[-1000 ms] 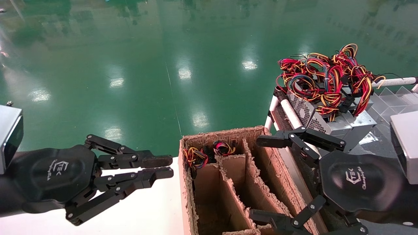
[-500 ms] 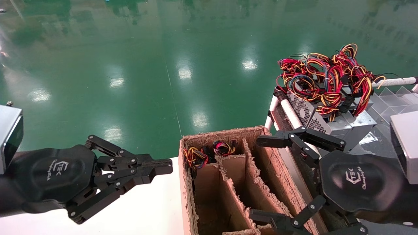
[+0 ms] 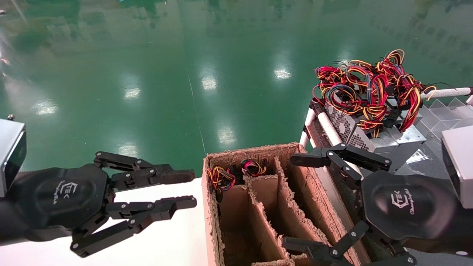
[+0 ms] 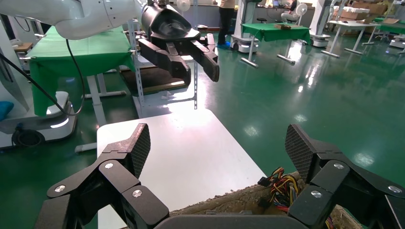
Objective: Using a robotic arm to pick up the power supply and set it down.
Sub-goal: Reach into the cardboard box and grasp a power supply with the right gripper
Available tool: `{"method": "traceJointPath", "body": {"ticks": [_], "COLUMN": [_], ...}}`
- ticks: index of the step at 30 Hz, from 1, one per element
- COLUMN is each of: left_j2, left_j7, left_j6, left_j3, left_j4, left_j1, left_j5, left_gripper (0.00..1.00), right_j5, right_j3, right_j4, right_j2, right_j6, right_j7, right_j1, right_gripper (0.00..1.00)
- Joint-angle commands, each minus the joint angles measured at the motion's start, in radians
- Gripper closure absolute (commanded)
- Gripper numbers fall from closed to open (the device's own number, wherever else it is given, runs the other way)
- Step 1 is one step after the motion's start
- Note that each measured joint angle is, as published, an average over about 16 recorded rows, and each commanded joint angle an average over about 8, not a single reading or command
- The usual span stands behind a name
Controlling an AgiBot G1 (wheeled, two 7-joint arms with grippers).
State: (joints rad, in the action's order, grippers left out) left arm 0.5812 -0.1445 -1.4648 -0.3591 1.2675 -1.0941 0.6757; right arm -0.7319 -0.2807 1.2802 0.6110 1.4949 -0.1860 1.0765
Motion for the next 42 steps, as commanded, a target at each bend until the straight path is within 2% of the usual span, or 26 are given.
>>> {"method": "traceJointPath", "body": {"ticks": [1, 11, 17, 23, 29, 30, 37, 38, 42], "left_j2": [0.000, 0.000, 0.000, 0.000, 0.000, 0.000, 0.000, 0.000, 0.000], "left_j7": [0.000, 0.000, 0.000, 0.000, 0.000, 0.000, 0.000, 0.000, 0.000], "left_j6": [0.000, 0.000, 0.000, 0.000, 0.000, 0.000, 0.000, 0.000, 0.000], "left_j3": [0.000, 0.000, 0.000, 0.000, 0.000, 0.000, 0.000, 0.000, -0.001], "left_j4": [0.000, 0.000, 0.000, 0.000, 0.000, 0.000, 0.000, 0.000, 0.000], "left_j1": [0.000, 0.000, 0.000, 0.000, 0.000, 0.000, 0.000, 0.000, 0.000], "left_j5": [0.000, 0.000, 0.000, 0.000, 0.000, 0.000, 0.000, 0.000, 0.000], "left_gripper": [0.00, 0.00, 0.00, 0.00, 0.00, 0.00, 0.00, 0.00, 0.00], "right_j5": [0.000, -0.025, -0.080, -0.196, -0.343, -0.367, -0.489, -0.498, -0.527], "right_j3": [0.000, -0.003, -0.021, -0.074, -0.159, -0.174, -0.250, -0.256, -0.274], "right_j4": [0.000, -0.008, -0.041, -0.130, -0.300, -0.337, -0.596, -0.628, -0.745], "right_j2": [0.000, -0.004, 0.014, 0.081, 0.204, 0.229, 0.382, 0.399, 0.461], "right_j6": [0.000, -0.014, -0.049, -0.104, -0.145, -0.150, -0.172, -0.175, -0.189], "right_j7": [0.000, 0.012, 0.019, 0.013, 0.007, 0.010, 0.076, 0.092, 0.160], "right_j1": [0.000, 0.001, 0.016, 0.087, 0.208, 0.230, 0.354, 0.364, 0.394], "right_gripper": [0.00, 0.00, 0.00, 0.00, 0.00, 0.07, 0.94, 1.00, 1.00]}}
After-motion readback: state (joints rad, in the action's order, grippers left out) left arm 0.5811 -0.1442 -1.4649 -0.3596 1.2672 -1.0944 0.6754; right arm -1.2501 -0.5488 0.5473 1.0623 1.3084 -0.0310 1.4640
